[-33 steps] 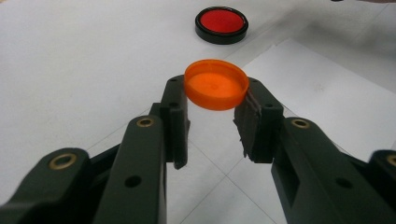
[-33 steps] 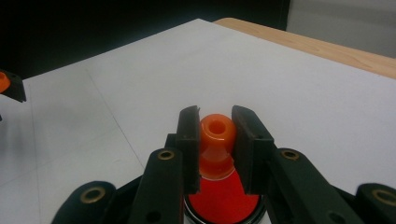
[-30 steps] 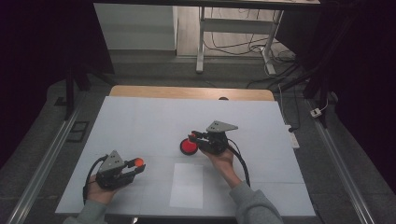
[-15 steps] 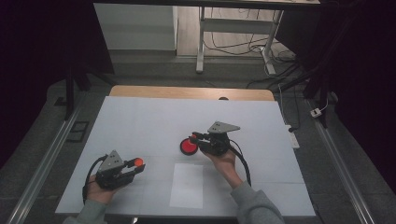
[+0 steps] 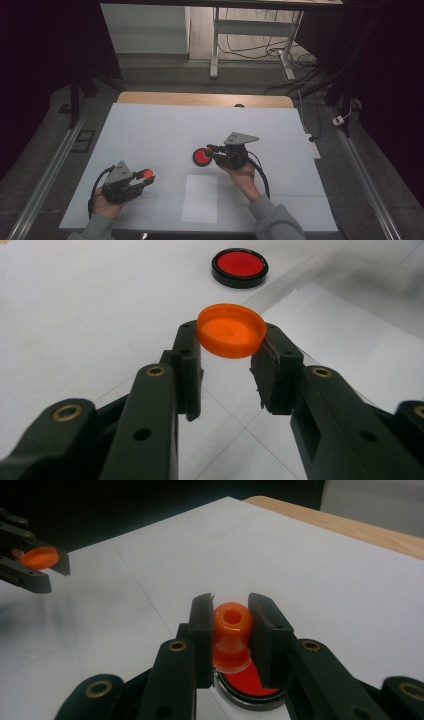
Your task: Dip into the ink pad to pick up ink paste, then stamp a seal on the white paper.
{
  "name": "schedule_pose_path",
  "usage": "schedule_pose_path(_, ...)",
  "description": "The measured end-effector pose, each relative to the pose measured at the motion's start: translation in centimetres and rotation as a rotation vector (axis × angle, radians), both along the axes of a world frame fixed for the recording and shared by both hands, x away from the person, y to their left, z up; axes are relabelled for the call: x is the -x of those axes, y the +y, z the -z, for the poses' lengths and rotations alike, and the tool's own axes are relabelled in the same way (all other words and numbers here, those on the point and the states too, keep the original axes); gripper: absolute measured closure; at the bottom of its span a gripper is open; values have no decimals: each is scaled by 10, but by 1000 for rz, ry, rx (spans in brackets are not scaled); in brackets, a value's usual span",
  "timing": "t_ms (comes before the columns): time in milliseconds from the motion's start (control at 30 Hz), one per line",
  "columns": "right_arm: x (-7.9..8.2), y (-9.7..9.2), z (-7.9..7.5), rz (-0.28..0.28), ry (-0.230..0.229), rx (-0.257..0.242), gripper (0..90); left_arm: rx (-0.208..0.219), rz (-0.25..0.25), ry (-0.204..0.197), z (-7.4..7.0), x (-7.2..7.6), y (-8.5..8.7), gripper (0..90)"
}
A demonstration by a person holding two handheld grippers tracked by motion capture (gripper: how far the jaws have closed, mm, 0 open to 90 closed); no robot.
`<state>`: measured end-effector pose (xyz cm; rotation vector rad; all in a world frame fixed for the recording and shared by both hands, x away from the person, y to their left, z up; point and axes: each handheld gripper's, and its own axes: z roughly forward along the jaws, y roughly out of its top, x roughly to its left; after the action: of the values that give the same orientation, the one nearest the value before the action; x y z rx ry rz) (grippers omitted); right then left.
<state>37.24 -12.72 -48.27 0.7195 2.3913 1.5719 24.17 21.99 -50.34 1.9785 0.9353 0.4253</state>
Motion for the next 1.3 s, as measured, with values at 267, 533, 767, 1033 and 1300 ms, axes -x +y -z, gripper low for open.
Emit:
schedule_pose_path(267,4,-6,-1,-6,2,3,726,-1,-1,0,0,0,0,657)
schedule_pose_path(533,7,-9,-3,-8,-2,6,725,-4,-3,1,1,0,0,657)
schedule_pose_path(767,12,-8,-2,-20,-4,17,726,-12,0,-4,0,0,-1,656)
schedule_pose_path(1033,18,-7,-2,-34,-3,18,726,-8,-1,-2,1,0,-1,656)
schedule_pose_path(1300,23,-7,-2,-50,0,16,726,-7,0,0,1,0,0,656)
